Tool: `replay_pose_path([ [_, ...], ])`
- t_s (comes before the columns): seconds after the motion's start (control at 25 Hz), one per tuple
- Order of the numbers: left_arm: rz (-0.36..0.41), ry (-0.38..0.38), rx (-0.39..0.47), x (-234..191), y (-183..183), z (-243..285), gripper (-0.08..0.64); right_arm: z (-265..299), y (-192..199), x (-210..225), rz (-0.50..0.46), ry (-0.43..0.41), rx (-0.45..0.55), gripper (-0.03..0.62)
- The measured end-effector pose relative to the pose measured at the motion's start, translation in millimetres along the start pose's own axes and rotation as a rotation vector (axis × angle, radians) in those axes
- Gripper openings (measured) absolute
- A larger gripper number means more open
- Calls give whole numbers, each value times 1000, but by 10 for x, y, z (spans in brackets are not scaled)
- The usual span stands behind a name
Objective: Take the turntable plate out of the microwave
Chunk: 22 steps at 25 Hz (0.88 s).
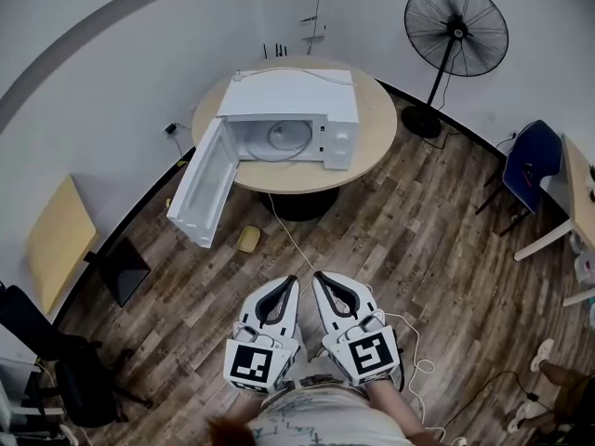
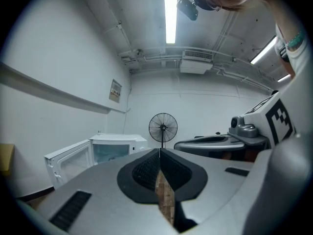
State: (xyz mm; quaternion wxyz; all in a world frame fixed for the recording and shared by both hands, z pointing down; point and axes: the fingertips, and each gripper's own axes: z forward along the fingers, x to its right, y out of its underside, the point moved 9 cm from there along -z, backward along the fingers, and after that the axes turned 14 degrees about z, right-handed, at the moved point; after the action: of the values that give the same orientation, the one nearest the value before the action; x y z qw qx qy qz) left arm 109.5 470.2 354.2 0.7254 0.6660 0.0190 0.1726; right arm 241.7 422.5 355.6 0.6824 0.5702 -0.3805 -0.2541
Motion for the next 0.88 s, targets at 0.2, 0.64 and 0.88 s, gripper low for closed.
replay_pose_path([
  [0.2,2,37,27,-471,52,396,15,508,-76,168,-7,44,14,-9],
  [0.64,-9,129,35,-1289,142,1005,15,1518,-219,321,8,104,6,-9],
  [0.88,-15,134,46,-1629,199,1097,15,1850,-227,261,12,109,-10,-9],
])
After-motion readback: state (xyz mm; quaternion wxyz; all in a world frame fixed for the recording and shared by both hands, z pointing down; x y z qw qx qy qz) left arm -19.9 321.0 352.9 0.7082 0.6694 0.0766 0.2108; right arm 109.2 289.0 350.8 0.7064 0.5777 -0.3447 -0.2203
